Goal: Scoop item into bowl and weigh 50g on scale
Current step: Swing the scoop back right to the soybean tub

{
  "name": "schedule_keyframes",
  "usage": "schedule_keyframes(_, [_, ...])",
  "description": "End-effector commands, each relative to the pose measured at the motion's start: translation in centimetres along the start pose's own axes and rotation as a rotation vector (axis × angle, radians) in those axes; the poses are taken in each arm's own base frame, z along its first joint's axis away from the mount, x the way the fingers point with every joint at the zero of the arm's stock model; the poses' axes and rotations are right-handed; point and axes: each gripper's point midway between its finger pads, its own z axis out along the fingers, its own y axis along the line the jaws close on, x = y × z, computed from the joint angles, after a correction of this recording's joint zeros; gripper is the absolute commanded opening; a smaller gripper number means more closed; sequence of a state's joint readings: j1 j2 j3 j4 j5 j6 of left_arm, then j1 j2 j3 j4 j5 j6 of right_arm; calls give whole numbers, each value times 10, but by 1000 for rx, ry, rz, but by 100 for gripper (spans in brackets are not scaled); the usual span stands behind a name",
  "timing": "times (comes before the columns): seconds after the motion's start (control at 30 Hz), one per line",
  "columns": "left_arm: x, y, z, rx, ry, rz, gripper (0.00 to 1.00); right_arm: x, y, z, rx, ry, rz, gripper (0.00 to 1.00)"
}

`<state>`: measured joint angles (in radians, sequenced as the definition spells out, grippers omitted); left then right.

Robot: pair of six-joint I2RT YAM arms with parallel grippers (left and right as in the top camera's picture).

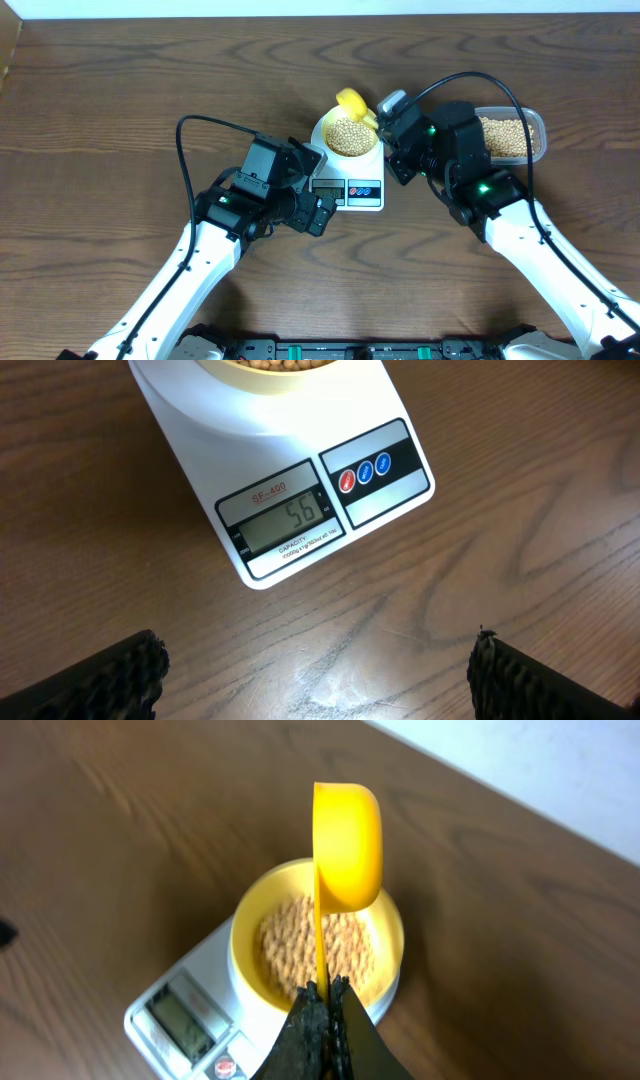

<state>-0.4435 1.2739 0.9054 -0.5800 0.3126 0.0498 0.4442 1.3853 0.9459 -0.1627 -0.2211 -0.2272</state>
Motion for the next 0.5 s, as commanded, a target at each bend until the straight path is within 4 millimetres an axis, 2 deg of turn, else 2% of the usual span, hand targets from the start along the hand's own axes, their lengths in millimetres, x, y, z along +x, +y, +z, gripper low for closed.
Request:
schedule_keyframes(0.0, [-4,-2,-1,9,-5,12,98,-13,-6,-6,43,-30,48,1])
schedule_keyframes(0.1, [-4,-2,-1,9,-5,12,98,-40,-8,-18,30,-141,207,1])
schedule_keyframes(0.17, [-4,-2,-1,9,-5,12,98,-63,-15,-36,35,-238,271,1])
schedule_keyframes(0.23, [-4,-2,-1,9,-5,12,98,-74,-24,-51,55,-286,297,1])
schedule_keyframes(0.33, [-4,-2,-1,9,-5,12,98,-77,-41,-70,103,-317,311,1])
schedule_keyframes(0.47, [-4,-2,-1,9,-5,12,98,-67,-81,-100,217,-332,394,1])
